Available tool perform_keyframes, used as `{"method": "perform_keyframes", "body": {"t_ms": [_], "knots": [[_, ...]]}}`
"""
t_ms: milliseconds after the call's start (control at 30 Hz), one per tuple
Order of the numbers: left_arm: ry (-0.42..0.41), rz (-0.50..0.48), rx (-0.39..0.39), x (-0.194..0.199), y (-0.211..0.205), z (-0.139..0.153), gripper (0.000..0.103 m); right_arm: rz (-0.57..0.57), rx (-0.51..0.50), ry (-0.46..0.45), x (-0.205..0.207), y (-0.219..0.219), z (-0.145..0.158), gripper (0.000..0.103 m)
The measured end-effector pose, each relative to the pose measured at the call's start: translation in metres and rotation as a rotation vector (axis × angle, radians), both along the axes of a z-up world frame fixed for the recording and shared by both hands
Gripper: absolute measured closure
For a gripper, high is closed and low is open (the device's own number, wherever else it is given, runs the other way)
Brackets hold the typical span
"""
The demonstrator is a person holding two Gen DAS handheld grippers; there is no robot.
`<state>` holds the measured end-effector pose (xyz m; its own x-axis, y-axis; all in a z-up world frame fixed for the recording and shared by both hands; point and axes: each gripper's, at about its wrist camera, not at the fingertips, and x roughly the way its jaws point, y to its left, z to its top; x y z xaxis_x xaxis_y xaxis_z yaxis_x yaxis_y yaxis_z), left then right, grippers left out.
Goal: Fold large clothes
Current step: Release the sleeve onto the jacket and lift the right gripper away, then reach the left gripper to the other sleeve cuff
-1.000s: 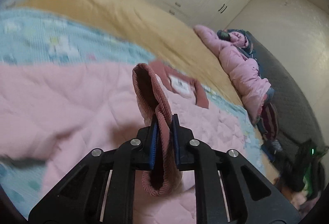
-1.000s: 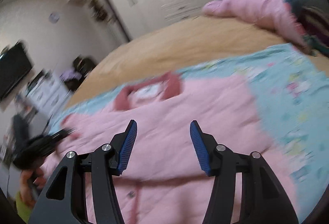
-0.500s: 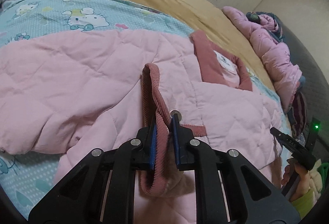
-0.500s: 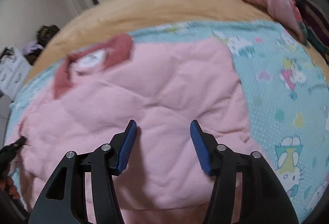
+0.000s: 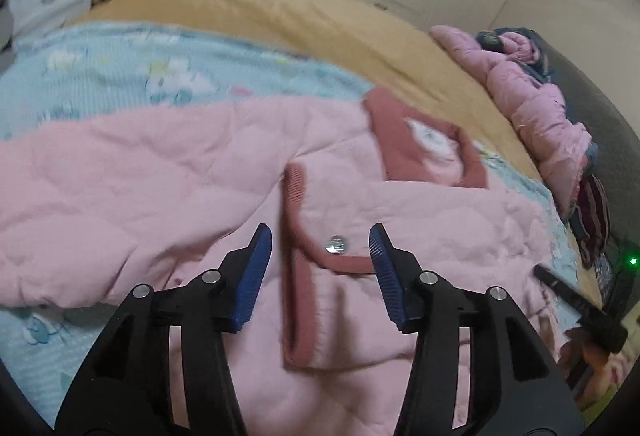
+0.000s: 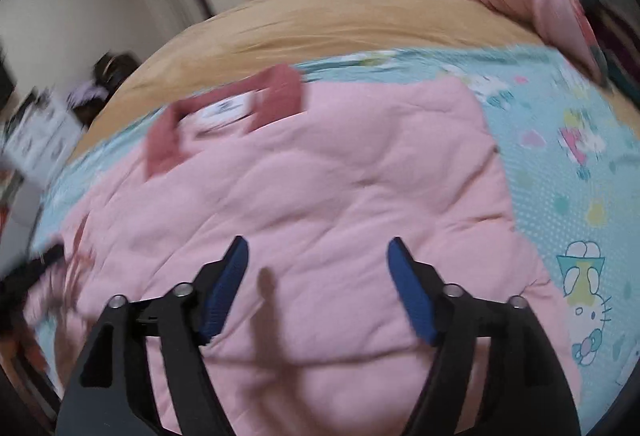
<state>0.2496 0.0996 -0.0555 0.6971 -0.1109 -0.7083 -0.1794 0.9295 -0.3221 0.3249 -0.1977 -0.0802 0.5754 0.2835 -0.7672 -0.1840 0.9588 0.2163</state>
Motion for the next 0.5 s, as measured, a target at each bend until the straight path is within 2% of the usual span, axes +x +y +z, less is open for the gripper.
{"method": "perform_keyframes", "body": {"t_ms": [67,167,233,300,333,367,433,500], "knots": [[0.01,-0.048,0.015,-0.002,-0.016,0.002,0.048,0.024,-0.039,0.03,-0.005,0.014,-0.008,0.026],[0.104,-0.11,0.001,0.005,-0.037,-0.02,0.046,0.012,-0.086,0.044,-0.007,0.022,-0.021,0.025],[0.172,-0.126,0.024,0.012,-0.047,-0.042,0.042,0.0,-0.05,0.051,-0.011,0.019,-0.015,0.025],[0.176,-0.124,0.023,0.012,-0.048,-0.049,0.041,0.007,0.04,0.017,-0.021,0.011,-0.003,0.025],[0.175,-0.124,0.011,0.013,-0.047,-0.048,0.038,0.007,0.066,-0.005,-0.027,0.009,0.004,0.021],[0.17,-0.126,-0.006,0.013,-0.045,-0.045,0.033,-0.007,0.056,-0.021,-0.033,0.008,0.009,0.004],[0.168,-0.12,-0.029,0.009,-0.042,-0.04,0.028,-0.013,0.059,-0.041,-0.045,0.006,0.017,0.004],[0.16,-0.118,-0.044,0.006,-0.04,-0.034,0.02,-0.002,0.076,-0.048,-0.052,0.006,0.022,0.004]]}}
